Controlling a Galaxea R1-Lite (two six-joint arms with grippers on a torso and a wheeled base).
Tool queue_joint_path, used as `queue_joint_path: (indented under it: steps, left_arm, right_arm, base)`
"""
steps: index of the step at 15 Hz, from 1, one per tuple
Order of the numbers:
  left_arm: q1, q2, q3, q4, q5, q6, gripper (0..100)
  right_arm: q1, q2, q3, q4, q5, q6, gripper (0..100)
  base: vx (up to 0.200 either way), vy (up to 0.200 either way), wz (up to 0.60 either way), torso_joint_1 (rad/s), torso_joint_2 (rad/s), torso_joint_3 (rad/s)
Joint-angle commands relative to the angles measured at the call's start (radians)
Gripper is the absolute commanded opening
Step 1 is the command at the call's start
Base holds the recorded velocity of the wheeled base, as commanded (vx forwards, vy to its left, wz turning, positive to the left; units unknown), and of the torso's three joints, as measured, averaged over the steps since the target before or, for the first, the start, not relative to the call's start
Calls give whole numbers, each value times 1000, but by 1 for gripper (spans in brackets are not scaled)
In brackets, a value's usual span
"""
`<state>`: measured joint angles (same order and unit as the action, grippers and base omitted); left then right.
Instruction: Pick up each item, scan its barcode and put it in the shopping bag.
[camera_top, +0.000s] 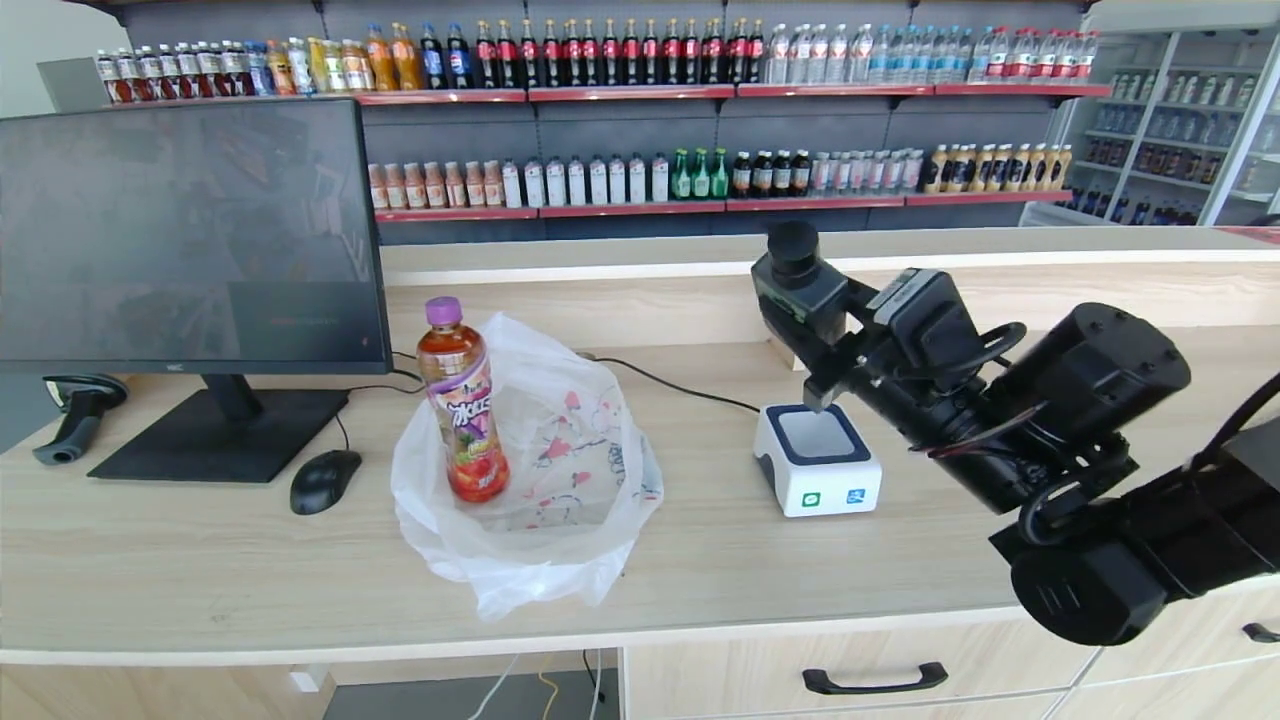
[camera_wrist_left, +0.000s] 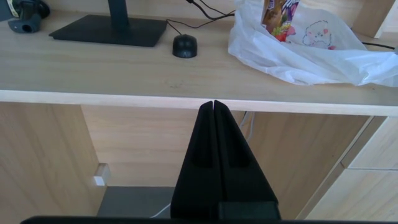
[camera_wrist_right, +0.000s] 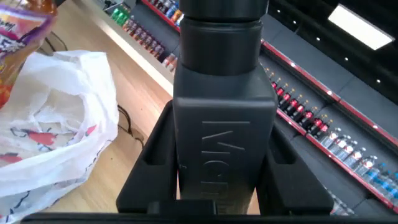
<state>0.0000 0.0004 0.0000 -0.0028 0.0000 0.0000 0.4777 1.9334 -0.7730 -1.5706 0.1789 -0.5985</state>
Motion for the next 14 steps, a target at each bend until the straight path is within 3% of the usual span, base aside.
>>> queue_joint_path:
  steps: [1, 4, 8, 14]
  left_arm:
    - [0, 0, 0, 0, 0, 0, 0]
    - [0, 0, 0, 0, 0, 0, 0]
    - [0, 0, 0, 0, 0, 0, 0]
    - [-2, 0, 0, 0, 0, 5, 0]
  right_arm:
    - [64, -83, 1, 0, -173, 137, 0]
    - [65, -137, 11, 0, -357, 332, 0]
    - [36, -143, 41, 0, -375, 476, 0]
    - [39, -182, 139, 0, -375, 523, 0]
  base:
    - [0, 0, 0, 0, 0, 0]
    - [0, 0, 0, 0, 0, 0]
    - [0, 0, 0, 0, 0, 0]
    - [0, 0, 0, 0, 0, 0]
